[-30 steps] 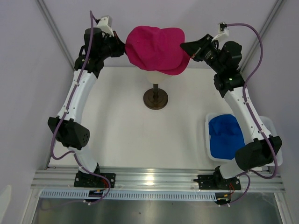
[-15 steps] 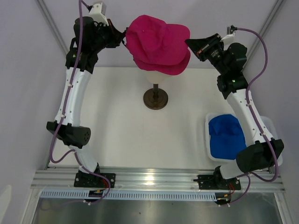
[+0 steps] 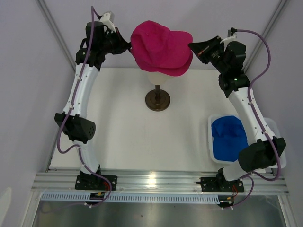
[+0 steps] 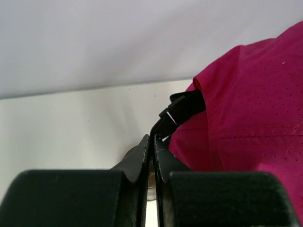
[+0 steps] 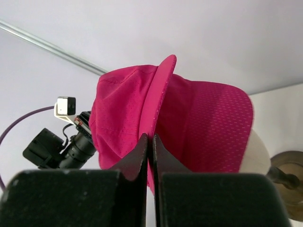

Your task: Stack the hats

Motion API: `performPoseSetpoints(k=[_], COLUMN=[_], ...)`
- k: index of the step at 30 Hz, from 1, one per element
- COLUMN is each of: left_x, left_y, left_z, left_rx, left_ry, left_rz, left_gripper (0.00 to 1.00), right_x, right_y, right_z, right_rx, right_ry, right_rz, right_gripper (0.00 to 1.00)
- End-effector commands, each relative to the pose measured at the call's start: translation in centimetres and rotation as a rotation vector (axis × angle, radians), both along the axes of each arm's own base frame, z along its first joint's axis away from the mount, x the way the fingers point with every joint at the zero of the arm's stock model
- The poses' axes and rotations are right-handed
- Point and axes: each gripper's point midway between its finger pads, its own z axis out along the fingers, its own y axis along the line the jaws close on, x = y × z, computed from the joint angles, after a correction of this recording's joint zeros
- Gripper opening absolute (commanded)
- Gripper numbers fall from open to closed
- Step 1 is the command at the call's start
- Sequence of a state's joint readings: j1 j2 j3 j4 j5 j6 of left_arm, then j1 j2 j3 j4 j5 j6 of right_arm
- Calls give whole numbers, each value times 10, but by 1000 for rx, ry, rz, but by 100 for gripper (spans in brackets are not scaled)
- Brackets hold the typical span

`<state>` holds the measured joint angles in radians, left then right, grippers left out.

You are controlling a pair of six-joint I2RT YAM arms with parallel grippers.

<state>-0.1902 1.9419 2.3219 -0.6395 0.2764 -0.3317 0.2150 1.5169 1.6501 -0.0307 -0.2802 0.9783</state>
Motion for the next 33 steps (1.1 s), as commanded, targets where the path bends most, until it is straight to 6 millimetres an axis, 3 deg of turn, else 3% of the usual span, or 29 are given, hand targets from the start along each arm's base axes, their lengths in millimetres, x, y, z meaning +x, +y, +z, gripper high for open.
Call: performPoseSetpoints(k=[1,4,5,7,8,14,22,33], left_x=[0,-2,-2,-4,-6,-3,-2,1], left_y=[16,17,17,17,17,13,11,5], left_z=[-4,-17,-48,-52,-70,-88,-87,-89], left_rx=[29,50,64,64,72,69,58,24], left_ry=[6,30,97,98,137,167,148,136], left_rz=[43,43,36,36,35,15,8,-3], left_gripper=[7,7,6,6,6,5,4,5], right_x=[11,14,14,15,16,20,11,-5], right_y=[-8,-10,-10,-10,-11,-13,-23,-29], right_z=[-15,-29,-33,-42,-47,-85,-126,-150], right_rx=[-54,-66,-69,-84,-91,-151,-240,-335], right_ry=[24,57,69,91,103,194,262,273], right_rz=[-59,-61,-61,-61,-62,-70,-99,-121], right_gripper=[0,0,0,0,0,0,0,0])
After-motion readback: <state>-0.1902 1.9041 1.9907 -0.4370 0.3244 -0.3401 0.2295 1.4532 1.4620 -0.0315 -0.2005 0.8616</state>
